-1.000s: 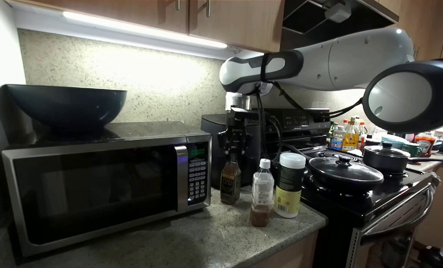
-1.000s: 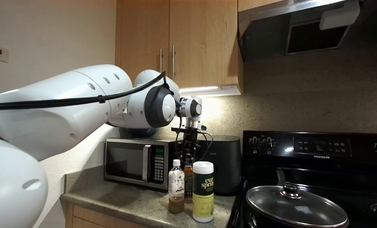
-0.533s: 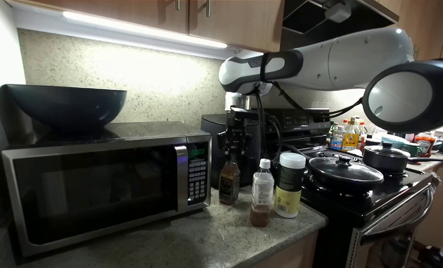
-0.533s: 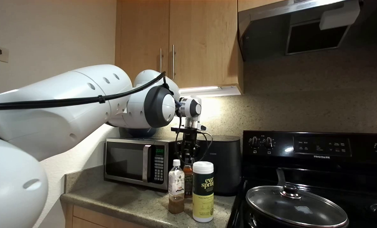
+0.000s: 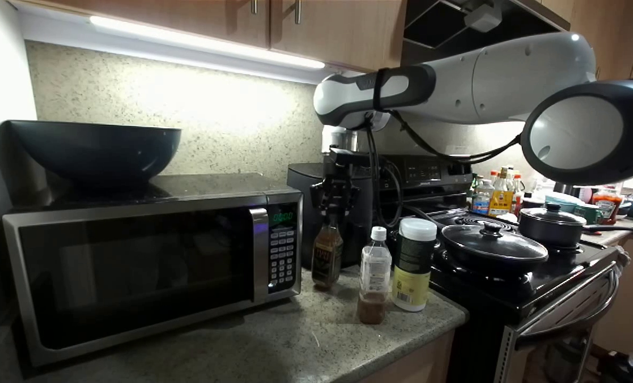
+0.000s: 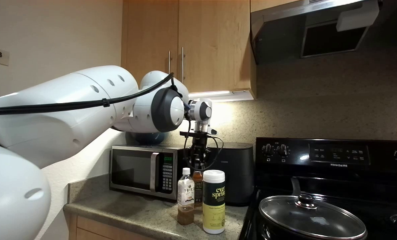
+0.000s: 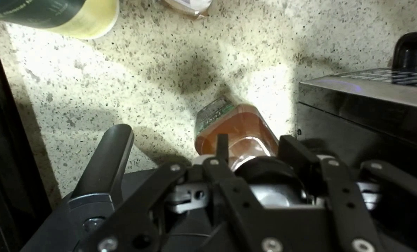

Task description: Move the oil bottle to the back, the plastic bottle to the right and then bring the oil bottle back

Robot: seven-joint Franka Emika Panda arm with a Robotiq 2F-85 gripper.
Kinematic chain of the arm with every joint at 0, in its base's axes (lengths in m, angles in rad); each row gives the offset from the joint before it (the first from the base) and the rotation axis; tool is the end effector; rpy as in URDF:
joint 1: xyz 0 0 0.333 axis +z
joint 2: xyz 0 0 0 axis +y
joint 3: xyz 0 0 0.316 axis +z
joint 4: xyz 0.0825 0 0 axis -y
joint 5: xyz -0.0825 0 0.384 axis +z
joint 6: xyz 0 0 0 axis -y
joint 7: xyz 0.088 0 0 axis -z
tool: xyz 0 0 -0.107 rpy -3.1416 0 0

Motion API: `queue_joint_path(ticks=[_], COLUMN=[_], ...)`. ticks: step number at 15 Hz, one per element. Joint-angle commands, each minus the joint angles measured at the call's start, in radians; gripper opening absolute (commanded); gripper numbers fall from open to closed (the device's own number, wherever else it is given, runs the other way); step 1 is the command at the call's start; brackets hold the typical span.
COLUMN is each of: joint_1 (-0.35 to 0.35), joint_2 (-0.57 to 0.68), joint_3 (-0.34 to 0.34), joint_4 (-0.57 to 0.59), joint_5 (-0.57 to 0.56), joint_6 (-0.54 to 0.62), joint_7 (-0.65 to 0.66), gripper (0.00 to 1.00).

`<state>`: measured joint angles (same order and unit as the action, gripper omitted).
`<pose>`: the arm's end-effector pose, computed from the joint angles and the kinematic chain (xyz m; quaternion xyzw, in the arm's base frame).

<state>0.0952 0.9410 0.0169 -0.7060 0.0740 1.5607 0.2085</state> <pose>0.7666 0.0881 0.3917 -0.9967 0.0525 0.0494 0.0365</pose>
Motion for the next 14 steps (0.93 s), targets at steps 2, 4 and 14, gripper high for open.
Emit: queue_joint_path(ticks=[2,4,14], joint_1=[0.006,0.009,0.007], joint_2=[-0.102,-0.123,-0.133], joint_3=[-0.003,-0.003,-0.001], joint_4=[-0.084,-0.098,-0.115], joint_5=[0.002,0.003,0.036], joint_6=[-0.006,-0.008,0.000], joint_7=[0.032,0.042,0.107], gripper=[0.16,0.16,0.41])
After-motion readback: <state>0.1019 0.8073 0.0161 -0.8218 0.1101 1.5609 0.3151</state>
